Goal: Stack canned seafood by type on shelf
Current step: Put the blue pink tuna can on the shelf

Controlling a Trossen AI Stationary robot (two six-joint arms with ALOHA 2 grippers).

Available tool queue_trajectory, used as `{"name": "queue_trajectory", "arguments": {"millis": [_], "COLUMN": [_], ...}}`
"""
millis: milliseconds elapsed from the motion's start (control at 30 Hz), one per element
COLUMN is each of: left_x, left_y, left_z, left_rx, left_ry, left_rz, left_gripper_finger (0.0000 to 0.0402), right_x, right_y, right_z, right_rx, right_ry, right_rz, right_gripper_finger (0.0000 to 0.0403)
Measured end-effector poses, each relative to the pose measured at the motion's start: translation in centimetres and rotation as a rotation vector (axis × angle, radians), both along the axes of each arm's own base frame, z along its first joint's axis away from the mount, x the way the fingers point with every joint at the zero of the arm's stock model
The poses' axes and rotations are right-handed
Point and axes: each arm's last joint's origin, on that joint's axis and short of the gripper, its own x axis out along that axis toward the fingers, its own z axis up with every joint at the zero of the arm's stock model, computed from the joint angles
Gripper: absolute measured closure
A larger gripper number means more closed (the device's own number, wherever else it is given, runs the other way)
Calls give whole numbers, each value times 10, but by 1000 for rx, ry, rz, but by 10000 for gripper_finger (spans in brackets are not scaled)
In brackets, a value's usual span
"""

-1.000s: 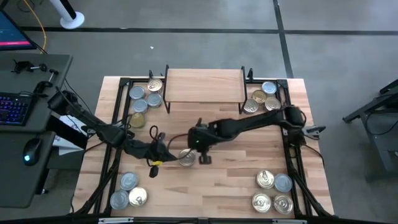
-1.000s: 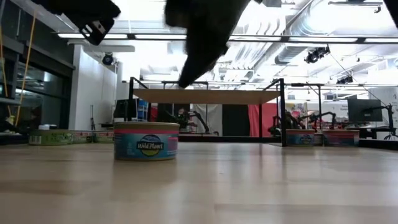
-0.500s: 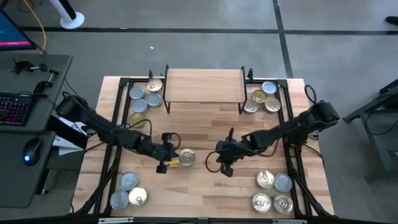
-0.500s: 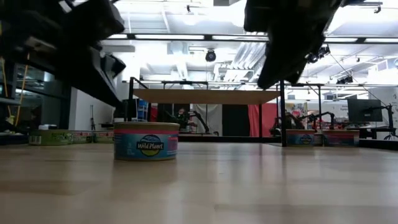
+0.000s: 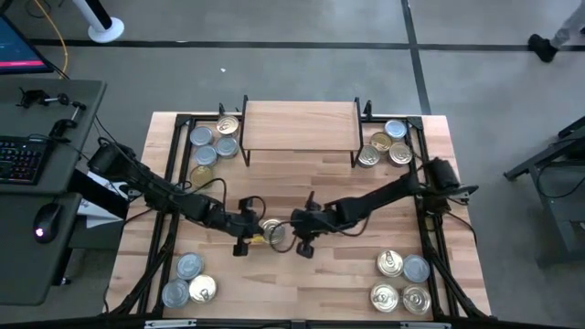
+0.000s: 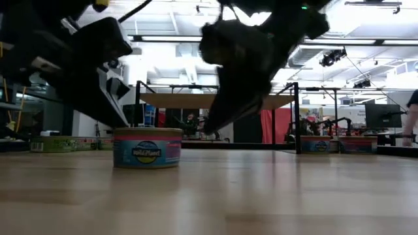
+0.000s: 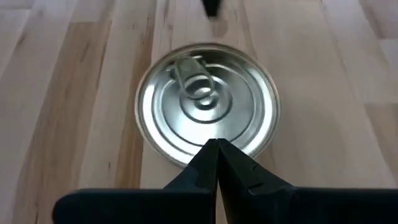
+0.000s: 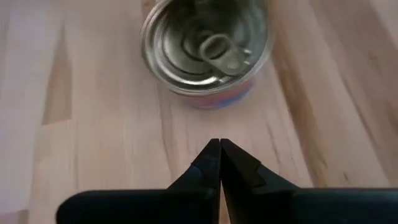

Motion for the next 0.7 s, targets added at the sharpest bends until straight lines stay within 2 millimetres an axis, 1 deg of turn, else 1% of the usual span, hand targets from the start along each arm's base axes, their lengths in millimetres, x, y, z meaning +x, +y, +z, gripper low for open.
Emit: {"name": "queue_trajectory", "arguments": {"millis": [100, 267, 400, 500, 567, 633, 700], "left_x": [1, -1, -2, -2, -3, -4, -5], "left_y": [0, 0, 0, 0, 1, 1, 2], "left_z": [0, -4, -5, -7, -8, -9, -11], "left_rx": [-17, 6, 14, 23, 29, 42, 49], "left_ry": [-23, 10, 23, 34, 48, 58, 78], "left_rz": [12, 9, 16, 21, 21, 28, 27], "left_gripper_finger": [401, 402, 402, 402, 402, 402, 401], "right_x": [8, 25, 31, 35, 38, 42, 48], "right_y": [2, 6, 8, 9, 10, 12, 13], "right_z": [-5, -6, -11, -6, 2, 13, 28], "right_rx": [-18, -37, -41, -42, -51, -59, -76], "right_ry": [26, -3, 12, 8, -6, -25, -72], "right_rz": [19, 52, 52, 57, 77, 98, 114], "right_gripper_finger": [403, 403, 403, 403, 403, 403, 403]}}
